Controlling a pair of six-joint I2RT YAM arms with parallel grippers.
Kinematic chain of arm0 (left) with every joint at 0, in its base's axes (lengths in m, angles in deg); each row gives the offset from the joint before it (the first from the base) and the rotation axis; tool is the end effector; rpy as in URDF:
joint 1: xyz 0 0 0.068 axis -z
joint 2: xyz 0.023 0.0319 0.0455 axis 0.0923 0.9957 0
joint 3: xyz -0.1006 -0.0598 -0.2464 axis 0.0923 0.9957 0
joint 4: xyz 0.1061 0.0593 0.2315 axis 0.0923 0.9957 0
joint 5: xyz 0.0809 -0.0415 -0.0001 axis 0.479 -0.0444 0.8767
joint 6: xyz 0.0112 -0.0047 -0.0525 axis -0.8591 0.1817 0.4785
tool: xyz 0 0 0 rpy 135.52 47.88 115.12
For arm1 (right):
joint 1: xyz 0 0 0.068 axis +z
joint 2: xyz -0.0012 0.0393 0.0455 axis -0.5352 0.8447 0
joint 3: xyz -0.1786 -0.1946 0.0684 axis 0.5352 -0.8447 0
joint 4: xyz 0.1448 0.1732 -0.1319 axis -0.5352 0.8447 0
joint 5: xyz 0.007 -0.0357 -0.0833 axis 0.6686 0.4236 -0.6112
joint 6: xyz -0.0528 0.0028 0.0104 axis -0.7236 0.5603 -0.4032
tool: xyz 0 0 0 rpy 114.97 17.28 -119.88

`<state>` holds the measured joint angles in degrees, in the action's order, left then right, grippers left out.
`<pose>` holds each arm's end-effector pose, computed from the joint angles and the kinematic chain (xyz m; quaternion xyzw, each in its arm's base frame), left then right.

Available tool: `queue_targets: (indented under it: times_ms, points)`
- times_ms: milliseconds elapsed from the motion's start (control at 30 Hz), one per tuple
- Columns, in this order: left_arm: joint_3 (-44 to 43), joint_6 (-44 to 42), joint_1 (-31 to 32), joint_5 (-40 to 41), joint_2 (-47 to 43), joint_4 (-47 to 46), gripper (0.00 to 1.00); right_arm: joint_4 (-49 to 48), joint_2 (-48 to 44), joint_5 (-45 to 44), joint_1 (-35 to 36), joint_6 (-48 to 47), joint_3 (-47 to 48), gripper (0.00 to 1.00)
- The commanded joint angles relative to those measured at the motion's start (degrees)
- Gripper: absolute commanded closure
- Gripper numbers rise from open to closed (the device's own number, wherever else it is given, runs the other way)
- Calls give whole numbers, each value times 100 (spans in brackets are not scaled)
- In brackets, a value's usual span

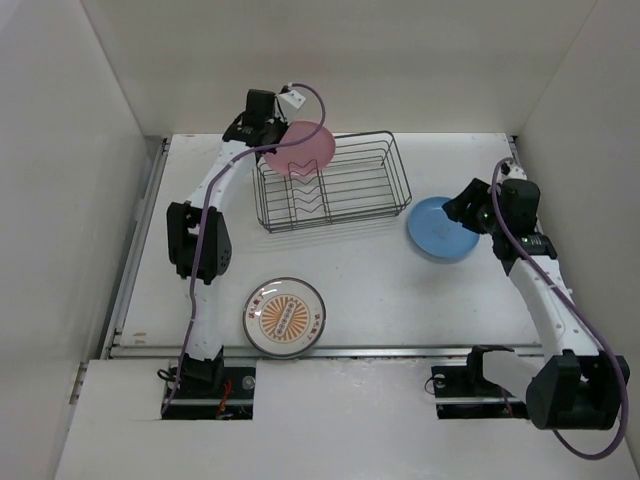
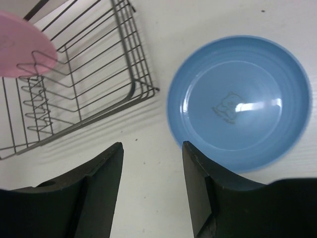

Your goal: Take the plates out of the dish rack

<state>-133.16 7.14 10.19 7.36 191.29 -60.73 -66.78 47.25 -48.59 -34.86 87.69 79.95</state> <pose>0.4907 -0.1350 0.3255 0.3107 0.7898 0.0707 0.5241 0.2454 -0.0041 0.3009 0.1697 0.8386 0.1867 0.4828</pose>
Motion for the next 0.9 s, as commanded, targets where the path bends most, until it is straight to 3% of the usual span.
queue_targets:
  times_ms: [0,333,433,533,700,767,833,867]
  points:
    - [-358,468,-54,-467,-901,-663,100,-364,13,178,267,-382,342,43]
    - [460,-1474,209,-662,-1138,-1215,100,-364,813,64,961,-436,833,43]
    - [636,-1993,262,-487,-1138,-1470,100,-241,1393,-199,1076,-269,1246,34]
    - [706,-2169,262,-486,-1191,-1585,100,-109,2025,-349,1076,-102,1676,33]
    - [242,-1109,262,-119,-1121,-1524,100,-170,2677,-235,1199,-40,2274,33]
    - [-434,37,44,-117,-990,-1131,100,-328,2677,-86,1453,-459,2398,28]
    - [-1023,824,-124,-843,-884,-60,100,-591,2538,-25,1777,-768,2398,21]
    - [-1382,1115,-212,-1264,-822,257,100,-697,2328,-24,1867,-908,2398,9]
